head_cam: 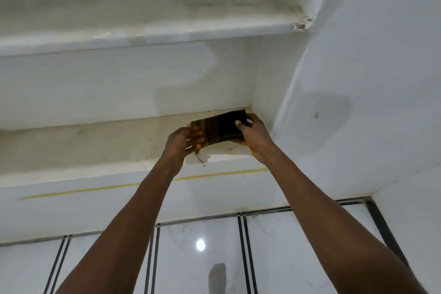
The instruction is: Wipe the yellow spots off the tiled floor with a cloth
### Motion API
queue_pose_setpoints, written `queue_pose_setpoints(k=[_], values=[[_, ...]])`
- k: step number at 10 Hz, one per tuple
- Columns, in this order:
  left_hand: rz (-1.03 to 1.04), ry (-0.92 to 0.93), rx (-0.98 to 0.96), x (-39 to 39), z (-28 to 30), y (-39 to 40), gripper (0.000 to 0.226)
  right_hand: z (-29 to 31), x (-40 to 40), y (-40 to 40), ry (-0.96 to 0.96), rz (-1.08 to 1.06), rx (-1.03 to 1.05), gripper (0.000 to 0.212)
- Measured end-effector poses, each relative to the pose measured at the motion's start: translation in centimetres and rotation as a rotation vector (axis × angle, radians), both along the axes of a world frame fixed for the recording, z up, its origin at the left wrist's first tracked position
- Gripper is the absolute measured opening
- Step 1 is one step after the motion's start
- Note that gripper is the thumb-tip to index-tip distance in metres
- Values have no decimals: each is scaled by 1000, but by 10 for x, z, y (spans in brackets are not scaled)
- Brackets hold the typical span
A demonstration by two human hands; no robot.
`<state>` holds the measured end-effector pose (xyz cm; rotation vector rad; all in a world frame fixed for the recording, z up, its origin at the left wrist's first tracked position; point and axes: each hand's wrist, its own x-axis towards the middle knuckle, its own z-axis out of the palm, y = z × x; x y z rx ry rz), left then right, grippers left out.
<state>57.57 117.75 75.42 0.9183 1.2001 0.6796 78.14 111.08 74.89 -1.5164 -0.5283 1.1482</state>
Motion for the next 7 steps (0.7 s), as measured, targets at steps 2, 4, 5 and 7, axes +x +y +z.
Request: queue_pose_setpoints(k=[2,4,5,7], values=[[-92,-5,-9,7,-20,28,28,-43,20,20,-597,126,-256,59],[-162,-14,-25,21,-26,23,25,-37,7,0,-887,110,-116,52],[-203,-16,-38,28,-23,13,25,-26,3,-27,-719,135,-42,45],[-369,-71,-38,46,-24,-29,27,-15,8,-127,-389,-105,1,23]])
